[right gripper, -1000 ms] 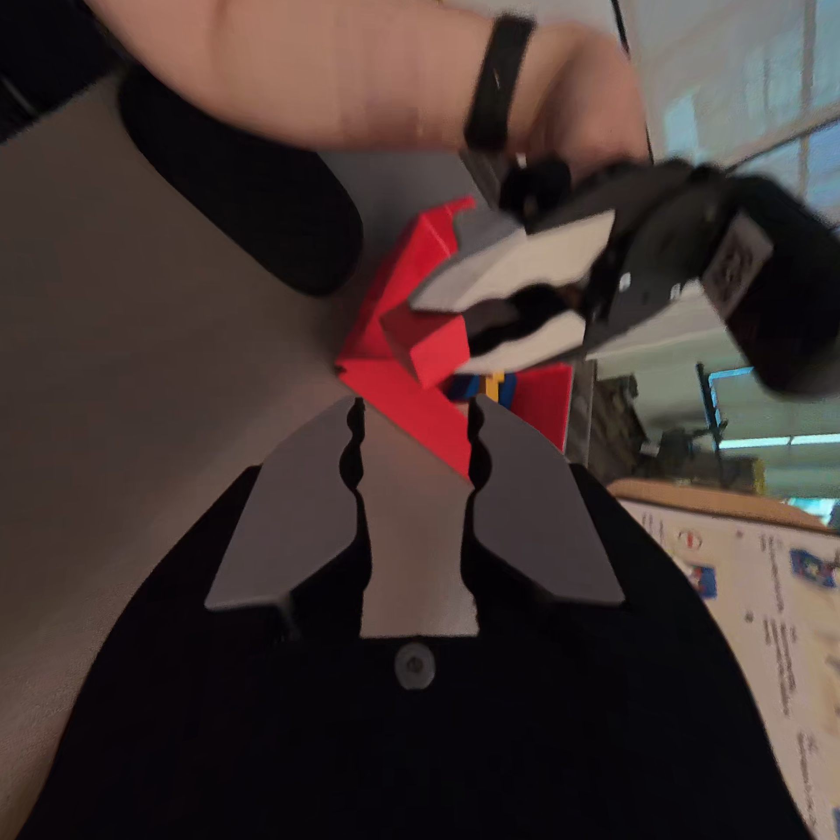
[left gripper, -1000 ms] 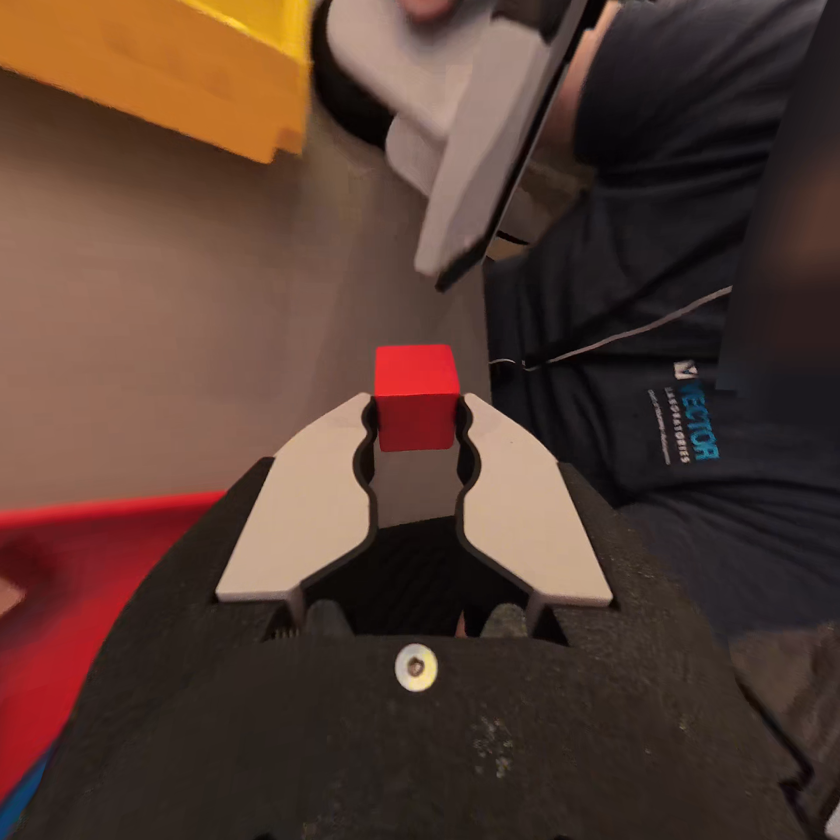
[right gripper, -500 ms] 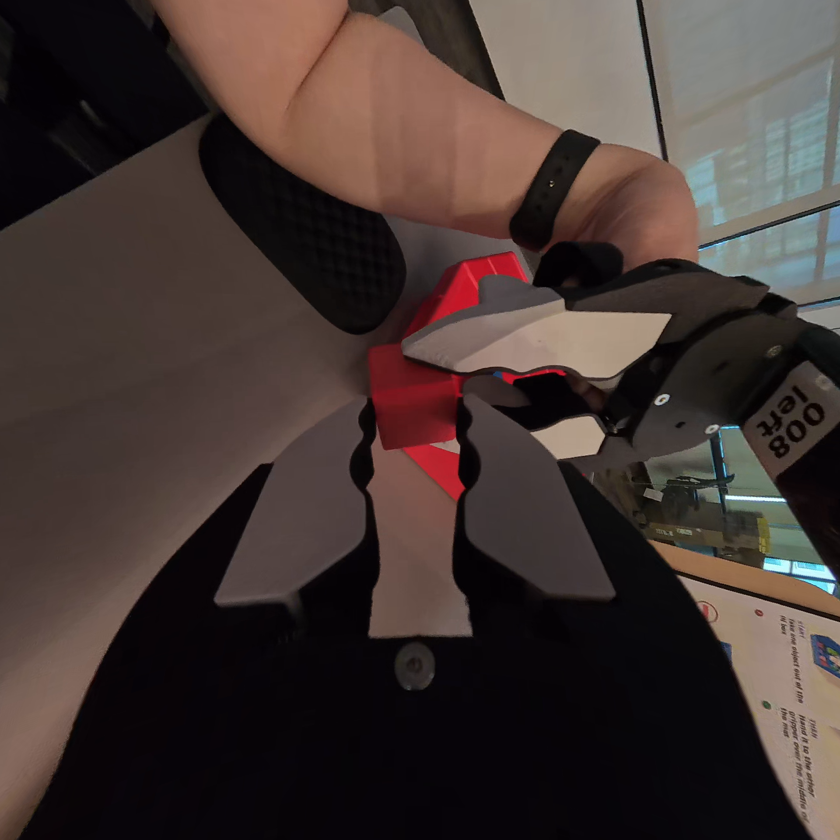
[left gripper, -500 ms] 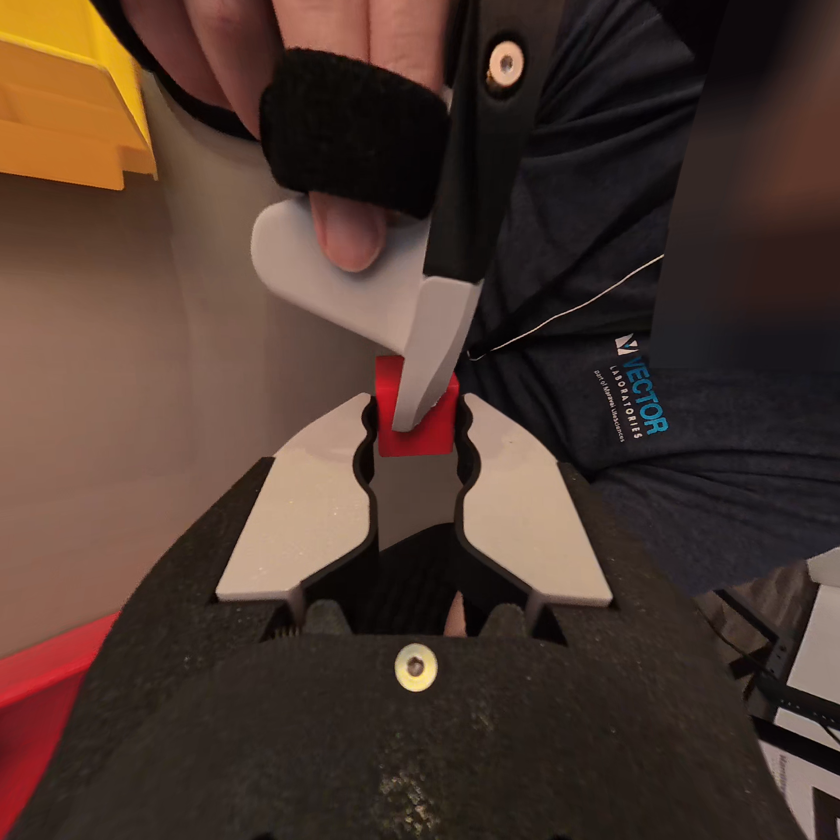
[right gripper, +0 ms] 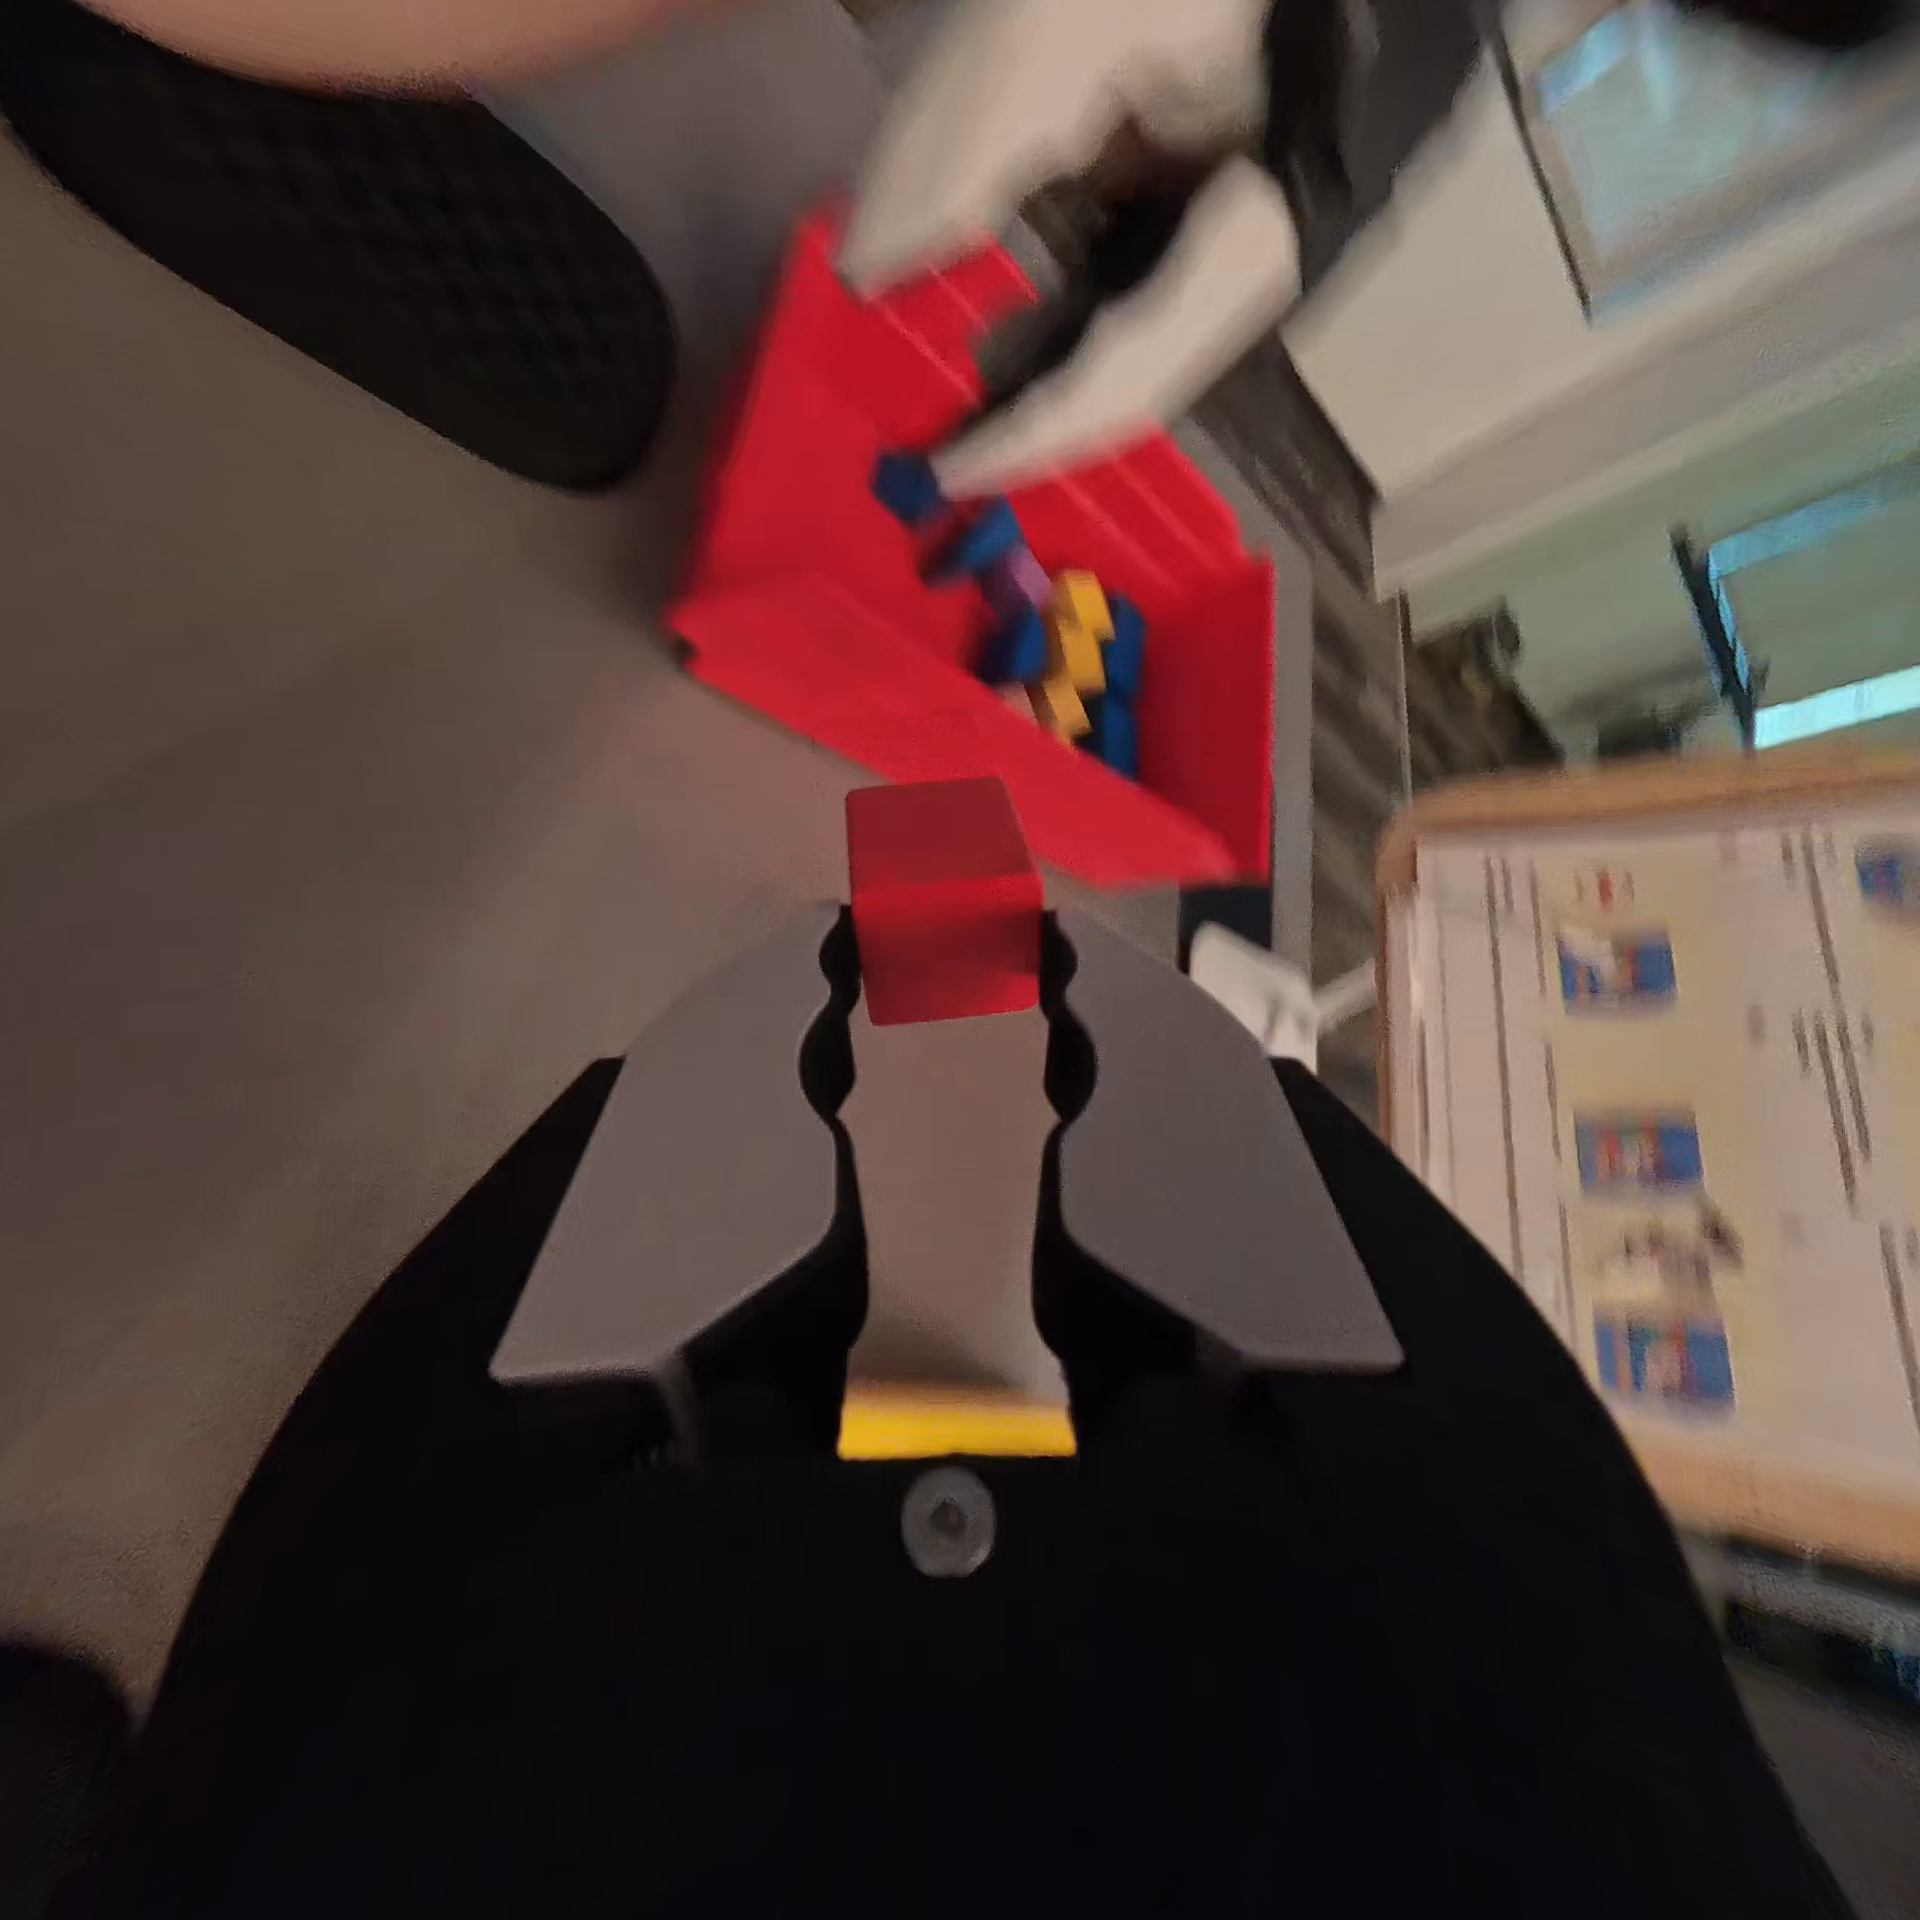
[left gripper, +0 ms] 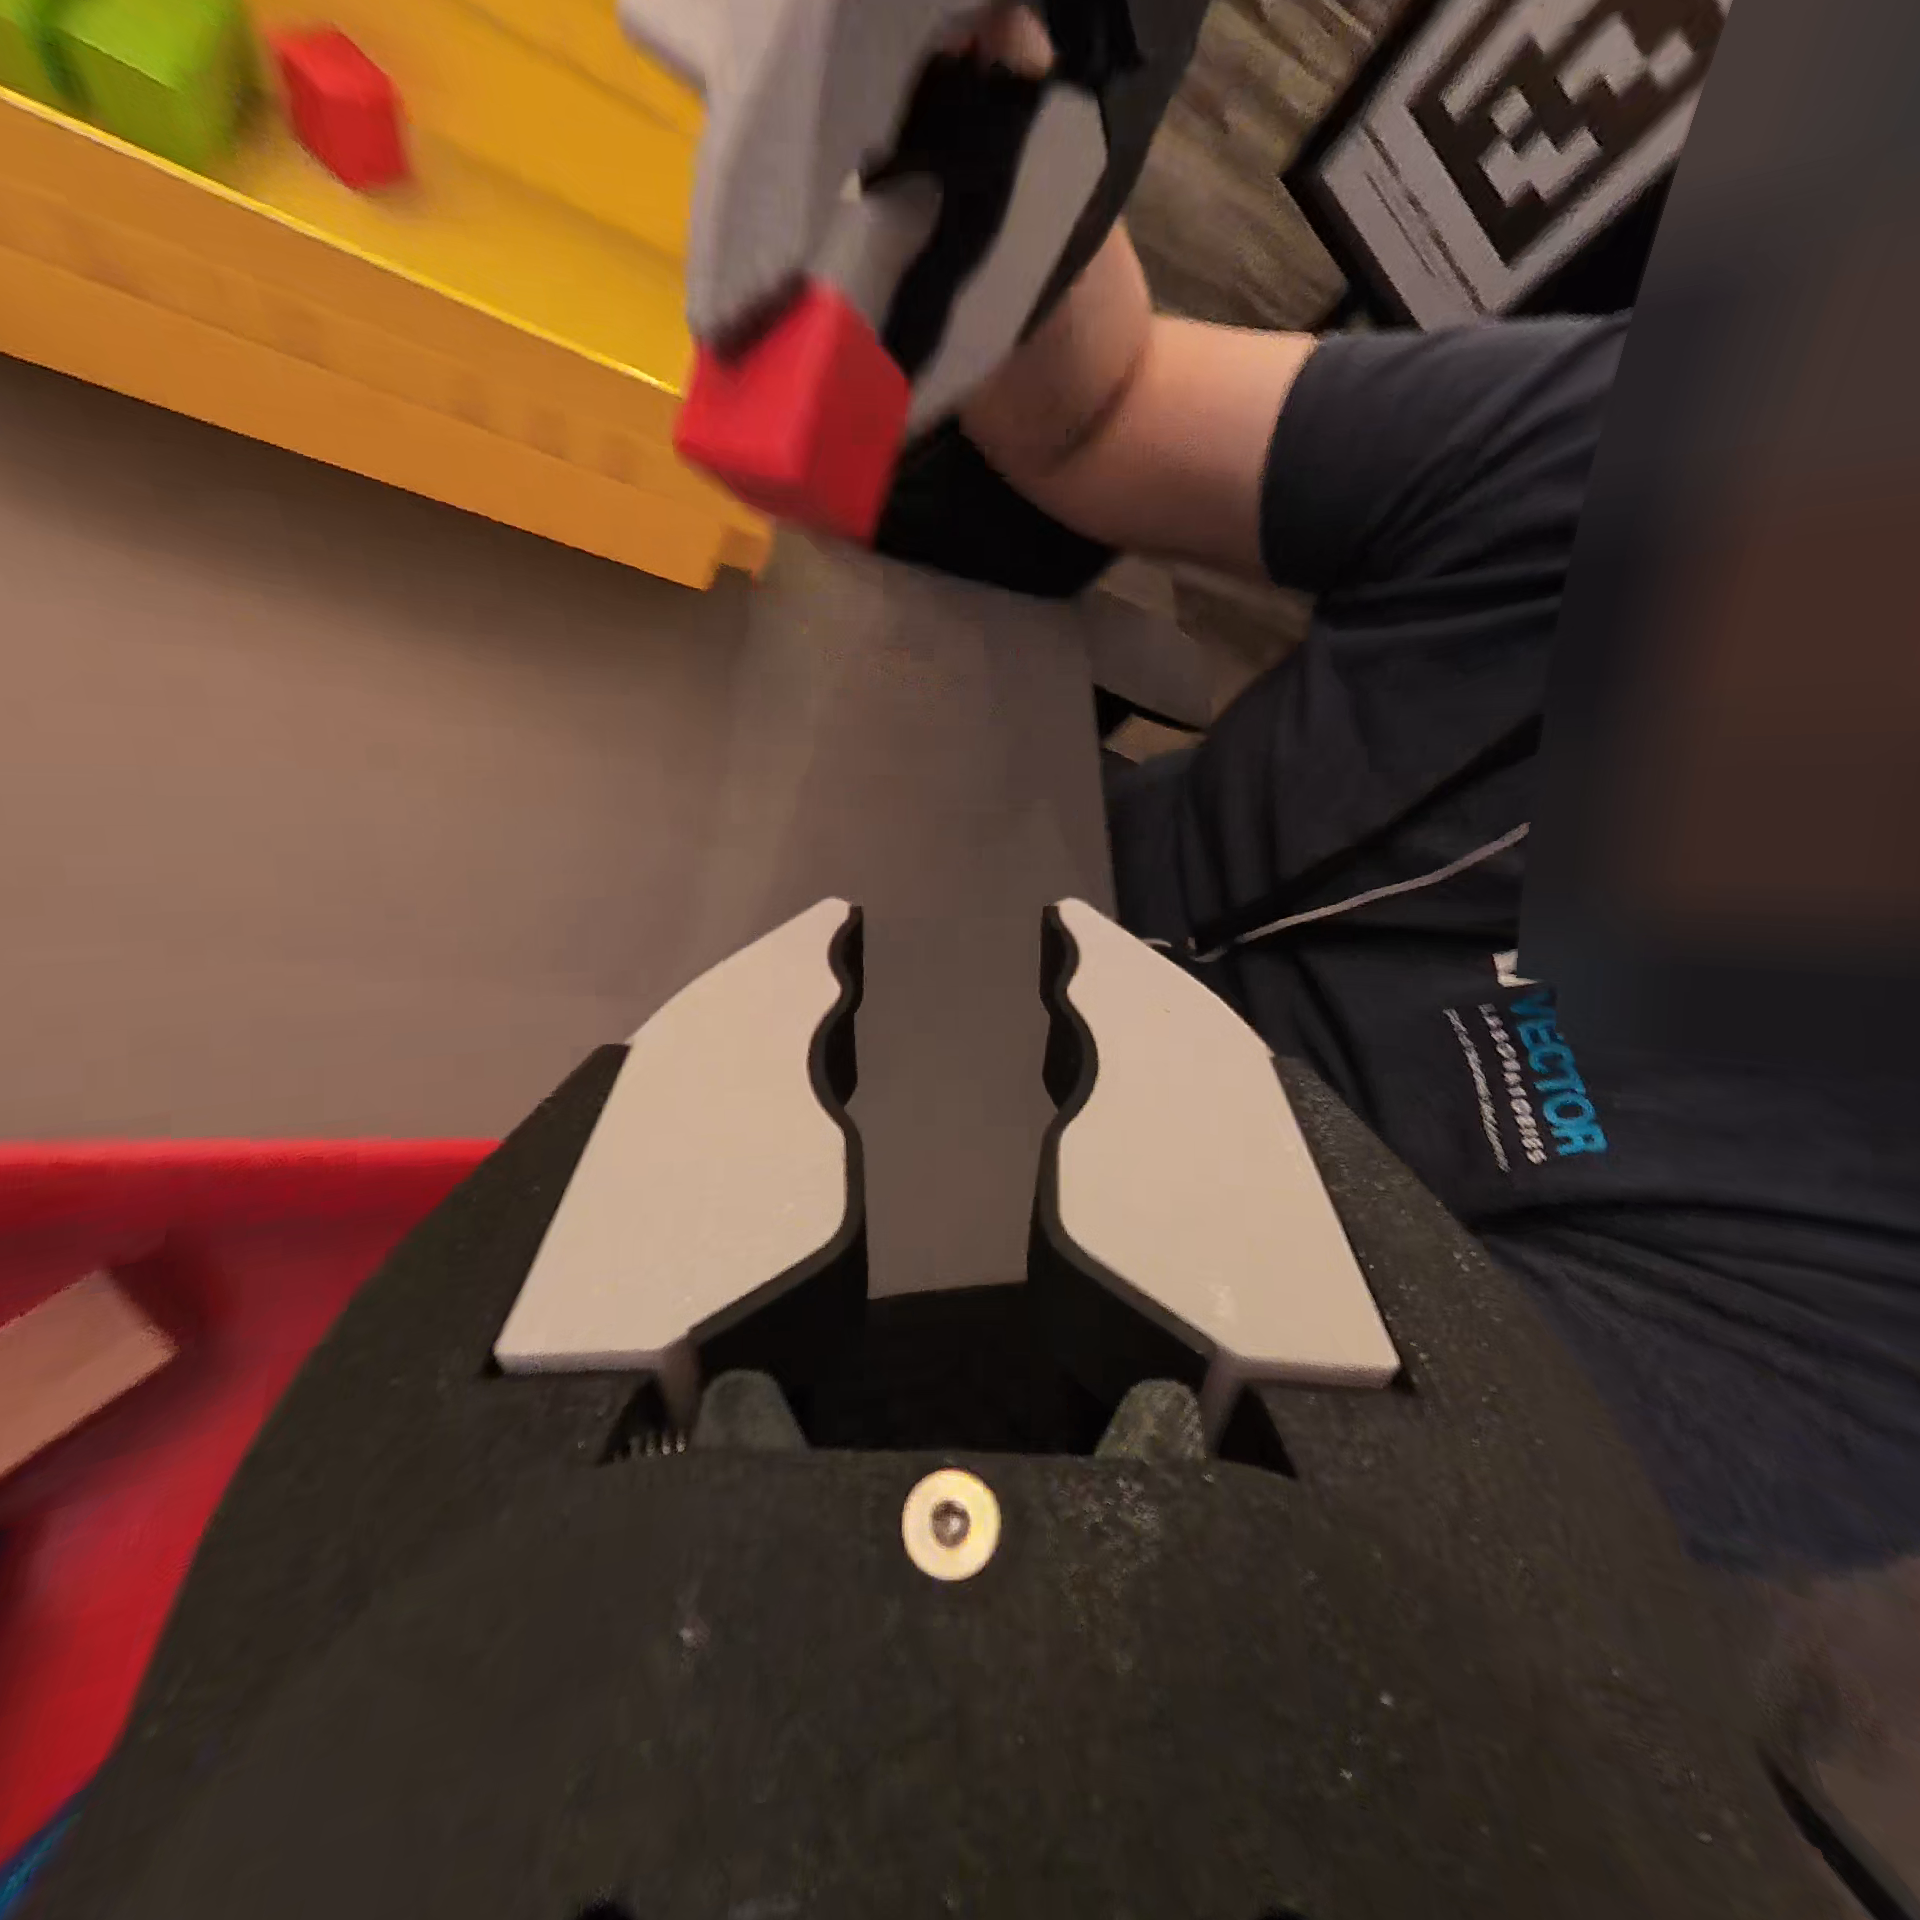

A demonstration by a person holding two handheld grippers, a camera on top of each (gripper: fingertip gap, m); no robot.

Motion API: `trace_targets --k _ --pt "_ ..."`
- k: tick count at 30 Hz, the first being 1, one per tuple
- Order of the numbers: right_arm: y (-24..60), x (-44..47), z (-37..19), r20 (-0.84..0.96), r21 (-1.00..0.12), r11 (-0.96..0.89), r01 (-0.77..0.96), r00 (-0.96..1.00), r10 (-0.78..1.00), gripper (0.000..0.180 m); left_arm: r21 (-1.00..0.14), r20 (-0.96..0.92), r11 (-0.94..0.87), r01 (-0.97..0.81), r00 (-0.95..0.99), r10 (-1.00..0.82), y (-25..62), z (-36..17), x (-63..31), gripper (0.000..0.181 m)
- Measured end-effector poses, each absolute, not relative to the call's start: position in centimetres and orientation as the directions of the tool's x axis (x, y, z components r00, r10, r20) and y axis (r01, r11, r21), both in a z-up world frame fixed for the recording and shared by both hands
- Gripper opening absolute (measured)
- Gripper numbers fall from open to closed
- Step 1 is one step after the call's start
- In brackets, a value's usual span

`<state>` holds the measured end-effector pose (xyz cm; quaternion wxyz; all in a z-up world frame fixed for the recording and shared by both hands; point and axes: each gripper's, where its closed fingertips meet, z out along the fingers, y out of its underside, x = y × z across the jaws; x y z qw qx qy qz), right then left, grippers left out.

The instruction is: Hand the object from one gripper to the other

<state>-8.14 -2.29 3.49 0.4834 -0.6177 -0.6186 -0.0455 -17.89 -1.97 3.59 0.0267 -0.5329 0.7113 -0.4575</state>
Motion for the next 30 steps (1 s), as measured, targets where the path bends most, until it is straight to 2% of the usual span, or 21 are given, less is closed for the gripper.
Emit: trace_targets --k 4,7,10,14,19,22,24,30 --pt "-1.2 3.6 1.3 0.443 -0.570 -0.252 0.782 0.551 0.707 0.034 -0.768 0.382 -0.064 -0.637 -0.375 -0.845 0.4 5.9 -17.6 0.028" --pt "-1.8 12.4 -3.4 0.333 -0.412 -0.617 0.671 0.741 0.583 0.034 -0.858 0.280 -0.086 -0.506 -0.321 -0.905 2.3 8.3 -16.5 0.025" --pt "-2.5 16.2 -7.7 0.209 -0.295 -0.783 0.548 0.837 0.507 0.034 -0.926 0.161 -0.048 -0.375 -0.277 -0.947 3.6 10.4 -16.0 0.026" --pt "-1.8 17.7 -11.2 0.100 -0.203 -0.878 0.433 0.901 0.421 0.034 -0.957 -0.004 0.051 -0.285 -0.164 -0.986 5.1 11.3 -15.8 0.032" --pt "-1.4 19.7 -13.9 0.162 -0.071 -0.920 0.386 0.914 0.371 0.034 -0.946 -0.083 0.107 -0.306 -0.090 -0.993 6.2 10.6 -15.9 0.033" --pt "-1.5 20.5 -14.7 0.200 -0.007 -0.931 0.364 0.913 0.355 0.035 -0.918 -0.060 0.065 -0.391 -0.026 -0.998 7.6 9.2 -16.3 0.031" --pt "-1.5 20.6 -14.9 0.205 0.005 -0.937 0.350 0.916 0.344 0.036 -0.888 -0.073 0.027 -0.459 0.082 -0.994 9.7 8.1 -17.1 0.021" --pt "-1.4 20.1 -14.8 0.180 -0.015 -0.922 0.387 0.908 0.378 0.043 -0.740 0.032 -0.201 -0.642 0.265 -0.964 13.6 2.6 -19.6 0.029"
